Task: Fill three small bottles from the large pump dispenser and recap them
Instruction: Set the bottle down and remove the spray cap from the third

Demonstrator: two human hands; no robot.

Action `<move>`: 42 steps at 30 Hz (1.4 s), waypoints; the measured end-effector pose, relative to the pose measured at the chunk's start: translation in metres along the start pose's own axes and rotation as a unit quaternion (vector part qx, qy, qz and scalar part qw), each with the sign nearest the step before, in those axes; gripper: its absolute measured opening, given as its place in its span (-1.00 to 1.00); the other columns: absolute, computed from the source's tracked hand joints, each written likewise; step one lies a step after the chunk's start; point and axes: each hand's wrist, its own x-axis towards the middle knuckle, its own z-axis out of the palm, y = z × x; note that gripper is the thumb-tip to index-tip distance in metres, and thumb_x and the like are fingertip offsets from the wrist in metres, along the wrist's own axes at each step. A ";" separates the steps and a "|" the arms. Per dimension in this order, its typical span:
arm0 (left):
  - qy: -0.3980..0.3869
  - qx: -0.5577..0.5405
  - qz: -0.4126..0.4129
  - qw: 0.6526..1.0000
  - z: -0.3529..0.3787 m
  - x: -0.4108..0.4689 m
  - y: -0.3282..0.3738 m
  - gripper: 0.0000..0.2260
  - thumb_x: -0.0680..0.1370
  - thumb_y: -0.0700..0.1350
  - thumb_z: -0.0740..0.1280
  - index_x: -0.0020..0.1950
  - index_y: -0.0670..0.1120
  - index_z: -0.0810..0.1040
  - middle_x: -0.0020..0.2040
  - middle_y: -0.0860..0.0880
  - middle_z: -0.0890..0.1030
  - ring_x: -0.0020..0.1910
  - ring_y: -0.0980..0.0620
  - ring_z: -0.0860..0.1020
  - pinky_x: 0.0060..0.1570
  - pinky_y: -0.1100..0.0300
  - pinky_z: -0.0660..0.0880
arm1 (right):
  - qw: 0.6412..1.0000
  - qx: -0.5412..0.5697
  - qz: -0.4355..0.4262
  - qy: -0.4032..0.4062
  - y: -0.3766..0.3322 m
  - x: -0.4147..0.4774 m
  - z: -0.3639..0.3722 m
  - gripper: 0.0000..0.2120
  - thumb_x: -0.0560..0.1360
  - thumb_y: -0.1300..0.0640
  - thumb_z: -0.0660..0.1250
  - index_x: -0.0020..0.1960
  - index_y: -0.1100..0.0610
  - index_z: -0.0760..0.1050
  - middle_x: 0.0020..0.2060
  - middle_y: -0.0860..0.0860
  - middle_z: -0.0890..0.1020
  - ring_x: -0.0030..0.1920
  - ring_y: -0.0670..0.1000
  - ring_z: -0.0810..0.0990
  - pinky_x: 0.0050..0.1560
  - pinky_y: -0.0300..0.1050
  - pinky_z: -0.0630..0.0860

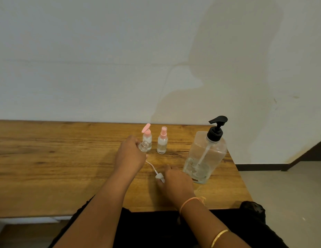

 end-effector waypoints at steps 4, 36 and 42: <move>0.000 0.004 0.002 1.000 0.000 0.000 0.000 -0.72 0.43 -0.20 0.46 -0.05 -0.03 0.36 -0.24 0.13 0.37 -0.20 0.07 0.40 -0.41 0.25 0.22 | 1.000 0.003 -0.015 0.000 -0.002 -0.003 -0.002 -0.62 0.56 -0.08 0.20 0.24 0.15 0.39 0.15 0.08 0.52 0.12 0.09 0.54 -0.04 -0.08 0.45; -0.047 -0.081 0.145 0.985 0.005 -0.012 0.015 -0.78 0.41 -0.10 0.48 -0.08 0.04 0.45 -0.06 0.10 0.55 -0.08 0.15 0.51 -0.14 0.20 0.45 | 0.805 0.114 -0.210 0.543 0.029 -0.042 -0.093 -0.85 0.51 0.19 0.29 -0.08 0.24 0.61 -0.25 0.03 0.61 -0.28 -0.11 0.49 -0.27 -0.29 0.45; -0.090 -0.205 0.204 0.953 0.022 -0.030 0.036 -0.72 0.41 -0.07 0.48 -0.01 0.20 0.47 -0.01 0.13 0.57 -0.03 0.22 0.55 -0.06 0.25 0.56 | 0.770 0.176 -0.128 0.600 0.049 -0.039 -0.099 -0.77 0.48 0.22 0.26 0.10 0.28 0.53 0.01 0.12 0.55 0.03 -0.02 0.46 -0.05 -0.03 0.51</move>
